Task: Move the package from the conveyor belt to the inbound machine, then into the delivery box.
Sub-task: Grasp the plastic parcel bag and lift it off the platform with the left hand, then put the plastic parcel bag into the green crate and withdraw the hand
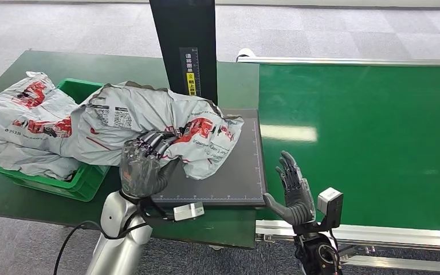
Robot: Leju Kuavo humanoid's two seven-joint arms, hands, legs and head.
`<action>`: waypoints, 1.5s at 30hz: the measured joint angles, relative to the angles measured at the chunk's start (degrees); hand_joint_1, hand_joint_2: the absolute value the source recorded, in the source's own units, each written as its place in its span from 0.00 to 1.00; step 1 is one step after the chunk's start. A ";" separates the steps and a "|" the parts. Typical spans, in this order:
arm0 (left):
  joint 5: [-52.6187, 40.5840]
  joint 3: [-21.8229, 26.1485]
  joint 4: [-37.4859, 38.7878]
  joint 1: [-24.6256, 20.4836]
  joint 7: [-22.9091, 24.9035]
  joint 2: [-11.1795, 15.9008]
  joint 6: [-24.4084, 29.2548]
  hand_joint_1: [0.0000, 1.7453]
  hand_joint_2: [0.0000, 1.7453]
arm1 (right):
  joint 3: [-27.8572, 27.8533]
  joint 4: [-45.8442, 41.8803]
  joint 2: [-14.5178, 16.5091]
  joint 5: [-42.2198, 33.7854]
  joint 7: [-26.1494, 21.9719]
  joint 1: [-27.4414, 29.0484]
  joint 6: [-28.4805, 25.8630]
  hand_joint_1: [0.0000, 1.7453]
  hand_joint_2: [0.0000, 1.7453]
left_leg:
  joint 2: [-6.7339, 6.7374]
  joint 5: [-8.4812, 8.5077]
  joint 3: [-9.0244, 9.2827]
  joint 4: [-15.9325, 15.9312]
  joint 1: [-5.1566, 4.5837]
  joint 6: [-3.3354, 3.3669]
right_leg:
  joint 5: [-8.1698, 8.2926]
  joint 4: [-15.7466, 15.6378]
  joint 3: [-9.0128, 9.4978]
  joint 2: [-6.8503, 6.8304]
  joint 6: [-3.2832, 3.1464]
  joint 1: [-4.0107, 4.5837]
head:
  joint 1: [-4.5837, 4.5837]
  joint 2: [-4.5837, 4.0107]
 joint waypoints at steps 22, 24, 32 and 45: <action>-17.02 -14.77 23.38 -40.23 54.52 10.30 -19.36 1.00 1.00 | -0.09 0.66 -1.58 -1.02 -0.81 1.19 -0.43 0.00 1.00 | 0.06 0.09 0.05 0.03 -0.01 -0.01 | 0.06 0.02 0.00 0.02 -0.01 0.00 | 0.03 0.00; -17.02 -14.93 30.64 -44.68 57.52 10.34 -24.33 1.00 1.00 | -0.09 0.66 -1.73 -1.01 -0.56 1.19 -0.40 0.00 1.00 | 0.06 0.09 0.04 0.03 -0.01 -0.01 | 0.06 0.02 0.00 0.02 -0.01 0.00 | 0.03 0.00; -15.62 -12.62 50.61 -51.83 68.16 13.26 -41.55 1.00 1.00 | 0.38 1.34 -1.88 -0.46 0.29 1.07 -0.36 0.00 1.00 | 0.28 0.11 0.08 -0.01 0.06 -0.05 | 0.07 0.06 -0.01 0.21 -0.06 0.06 | 0.00 0.00; -11.16 -2.07 59.00 -50.70 74.68 21.15 -52.10 1.00 1.00 | 3.11 6.80 -0.87 0.62 0.10 -3.27 0.01 0.00 1.00 | 0.28 0.14 -0.03 -0.01 0.08 -0.12 | 0.07 0.11 -0.10 0.22 -0.06 0.08 | 0.02 0.00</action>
